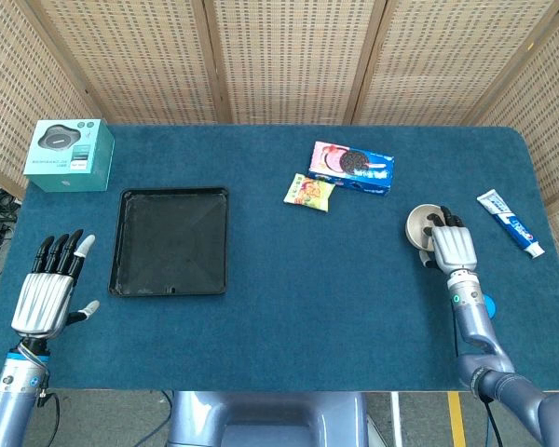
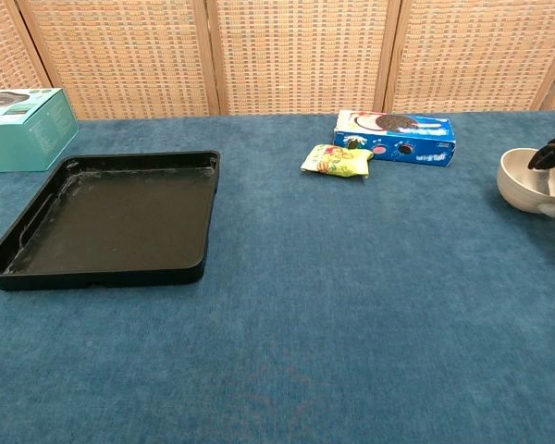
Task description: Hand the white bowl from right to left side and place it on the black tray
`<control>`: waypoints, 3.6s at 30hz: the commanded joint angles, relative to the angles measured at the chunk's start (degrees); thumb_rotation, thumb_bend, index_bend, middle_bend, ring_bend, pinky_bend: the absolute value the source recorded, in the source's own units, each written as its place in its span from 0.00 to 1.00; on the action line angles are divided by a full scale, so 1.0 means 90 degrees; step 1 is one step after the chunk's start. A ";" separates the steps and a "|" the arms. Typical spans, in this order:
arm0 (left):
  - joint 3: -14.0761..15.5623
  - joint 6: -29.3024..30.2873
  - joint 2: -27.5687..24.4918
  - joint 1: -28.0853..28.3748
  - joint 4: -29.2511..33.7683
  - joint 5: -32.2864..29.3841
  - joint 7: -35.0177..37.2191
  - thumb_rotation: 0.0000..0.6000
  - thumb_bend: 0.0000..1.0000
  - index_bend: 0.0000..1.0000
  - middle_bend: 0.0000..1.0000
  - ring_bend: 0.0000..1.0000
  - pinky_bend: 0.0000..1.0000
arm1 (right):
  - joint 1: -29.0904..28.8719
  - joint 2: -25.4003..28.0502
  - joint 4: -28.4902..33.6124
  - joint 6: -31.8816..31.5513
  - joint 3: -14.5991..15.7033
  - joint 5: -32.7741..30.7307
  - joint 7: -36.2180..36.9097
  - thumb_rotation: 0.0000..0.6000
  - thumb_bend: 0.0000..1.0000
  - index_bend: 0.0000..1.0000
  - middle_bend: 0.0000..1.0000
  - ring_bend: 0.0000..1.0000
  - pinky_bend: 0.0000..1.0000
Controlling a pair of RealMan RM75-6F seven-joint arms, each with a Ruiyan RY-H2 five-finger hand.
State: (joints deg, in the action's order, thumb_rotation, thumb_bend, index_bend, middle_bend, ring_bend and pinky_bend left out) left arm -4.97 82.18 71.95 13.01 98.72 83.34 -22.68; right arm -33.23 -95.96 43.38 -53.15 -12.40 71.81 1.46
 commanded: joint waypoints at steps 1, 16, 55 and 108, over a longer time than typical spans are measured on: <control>0.0002 0.0003 -0.0001 0.0001 0.0005 0.0007 0.0001 1.00 0.12 0.00 0.00 0.00 0.00 | -0.0011 0.0055 0.0121 -0.0130 -0.0006 0.0071 0.0010 1.00 0.56 0.66 0.31 0.06 0.21; -0.0021 0.0046 -0.0085 -0.0019 0.0037 -0.0007 0.0160 1.00 0.12 0.00 0.00 0.00 0.00 | -0.0650 0.0272 0.1968 -0.0439 -0.0334 0.0167 -0.1149 1.00 0.54 0.66 0.31 0.07 0.21; -0.0111 -0.0145 -0.0283 0.0029 -0.0064 -0.0323 0.0682 1.00 0.12 0.00 0.00 0.00 0.00 | -0.1877 -0.1110 0.2370 0.0055 -0.0271 -0.0110 -0.2069 1.00 0.48 0.62 0.27 0.07 0.21; 0.0070 -0.0492 0.0034 0.0281 0.0039 -0.0123 0.0032 1.00 0.12 0.00 0.00 0.00 0.00 | 0.1996 0.2204 0.3582 -0.3488 0.0928 0.0758 0.0019 1.00 0.25 0.03 0.00 0.00 0.00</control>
State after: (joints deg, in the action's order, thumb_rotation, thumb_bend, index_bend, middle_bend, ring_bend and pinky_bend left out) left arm -4.15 78.29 72.07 15.11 99.17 82.42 -22.28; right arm -15.49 -76.35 75.80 -84.38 -3.82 78.40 1.33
